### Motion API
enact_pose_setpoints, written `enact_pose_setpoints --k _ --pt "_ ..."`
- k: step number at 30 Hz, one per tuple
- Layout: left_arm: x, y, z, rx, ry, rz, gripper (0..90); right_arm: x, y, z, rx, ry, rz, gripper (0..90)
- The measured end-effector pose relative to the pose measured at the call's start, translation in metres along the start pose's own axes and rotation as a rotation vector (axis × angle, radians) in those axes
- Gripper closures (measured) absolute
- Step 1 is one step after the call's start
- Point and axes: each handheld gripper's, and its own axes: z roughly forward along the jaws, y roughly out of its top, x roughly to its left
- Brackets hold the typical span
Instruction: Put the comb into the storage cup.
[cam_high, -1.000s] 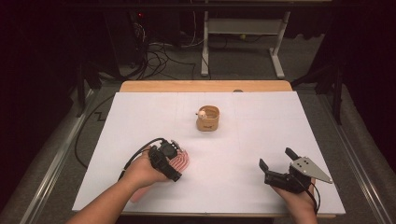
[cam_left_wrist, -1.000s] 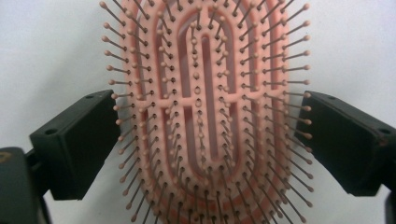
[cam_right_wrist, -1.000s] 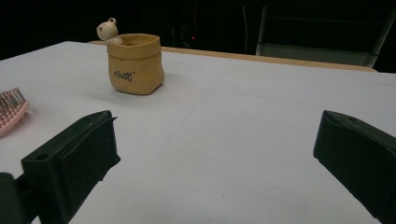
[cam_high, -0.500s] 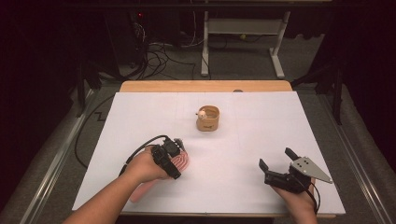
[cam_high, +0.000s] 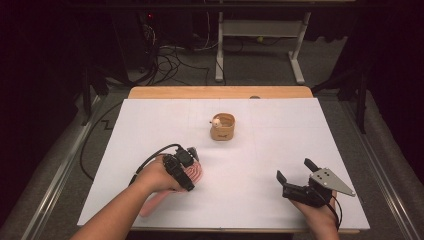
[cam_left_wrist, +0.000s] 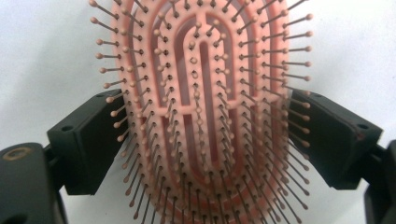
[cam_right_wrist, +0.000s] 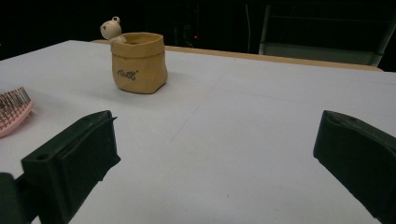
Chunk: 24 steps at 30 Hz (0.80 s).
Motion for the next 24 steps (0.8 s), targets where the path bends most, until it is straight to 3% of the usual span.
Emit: enact_pose_setpoints --k 24 --pt "-0.0011 0.0063 0.0001 0.04 0.012 -0.009 13.5 0.0011 0.0001 0.0004 0.001 0.003 -0.001 0.2"
